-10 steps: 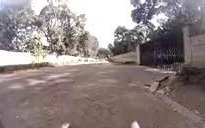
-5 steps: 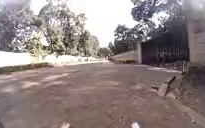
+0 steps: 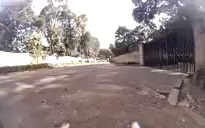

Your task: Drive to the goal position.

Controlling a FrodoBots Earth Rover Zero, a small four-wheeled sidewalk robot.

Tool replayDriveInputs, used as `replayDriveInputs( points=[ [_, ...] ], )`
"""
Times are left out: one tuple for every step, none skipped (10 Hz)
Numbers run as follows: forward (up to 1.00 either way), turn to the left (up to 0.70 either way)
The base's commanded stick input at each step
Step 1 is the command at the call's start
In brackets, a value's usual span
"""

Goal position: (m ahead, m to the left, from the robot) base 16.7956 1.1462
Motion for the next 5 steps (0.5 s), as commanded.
replayDriveInputs(
  points=[
    [0.69, 0.00],
    [0.69, 0.00],
    [0.69, 0.00],
    [0.69, 0.00],
    [0.69, 0.00]
  ],
)
